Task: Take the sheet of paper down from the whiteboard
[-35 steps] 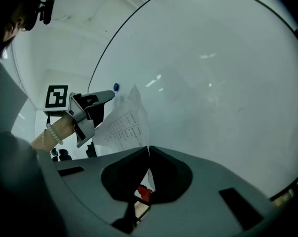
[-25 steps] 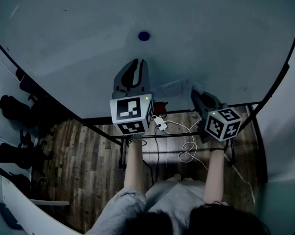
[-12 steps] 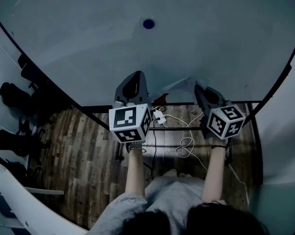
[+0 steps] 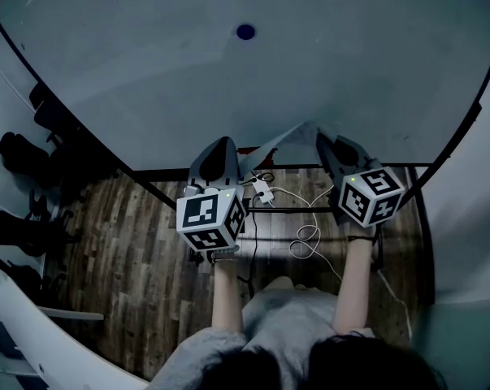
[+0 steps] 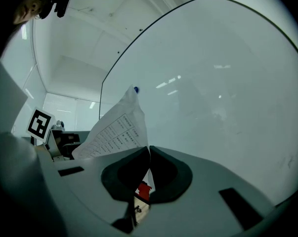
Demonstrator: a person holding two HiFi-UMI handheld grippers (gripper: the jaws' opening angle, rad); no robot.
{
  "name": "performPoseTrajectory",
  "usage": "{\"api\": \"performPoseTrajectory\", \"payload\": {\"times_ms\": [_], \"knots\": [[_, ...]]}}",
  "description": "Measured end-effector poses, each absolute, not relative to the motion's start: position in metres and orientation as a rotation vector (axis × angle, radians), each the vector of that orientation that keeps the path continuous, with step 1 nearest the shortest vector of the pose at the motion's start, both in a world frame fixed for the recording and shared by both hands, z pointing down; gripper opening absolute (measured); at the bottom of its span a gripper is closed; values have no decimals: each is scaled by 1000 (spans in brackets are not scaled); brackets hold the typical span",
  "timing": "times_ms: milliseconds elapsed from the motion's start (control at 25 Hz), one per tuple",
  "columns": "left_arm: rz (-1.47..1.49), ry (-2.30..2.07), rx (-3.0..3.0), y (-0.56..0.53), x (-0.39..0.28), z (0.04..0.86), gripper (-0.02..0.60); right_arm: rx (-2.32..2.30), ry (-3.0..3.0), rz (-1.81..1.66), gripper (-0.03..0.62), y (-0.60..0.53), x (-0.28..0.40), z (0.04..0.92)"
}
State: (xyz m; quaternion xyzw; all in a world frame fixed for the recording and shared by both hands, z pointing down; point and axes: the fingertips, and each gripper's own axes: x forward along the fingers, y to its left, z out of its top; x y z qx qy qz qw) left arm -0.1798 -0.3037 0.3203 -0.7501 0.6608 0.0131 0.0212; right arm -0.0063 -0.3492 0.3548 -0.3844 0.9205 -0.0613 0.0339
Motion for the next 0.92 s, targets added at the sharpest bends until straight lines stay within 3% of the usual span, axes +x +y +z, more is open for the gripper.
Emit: {"api": "performPoseTrajectory", "payload": {"times_ms": [920], "knots": [[-35,2102,-2262,-267,-208,330,6,-1125,2798,-116,0,-343,-13,333]]}}
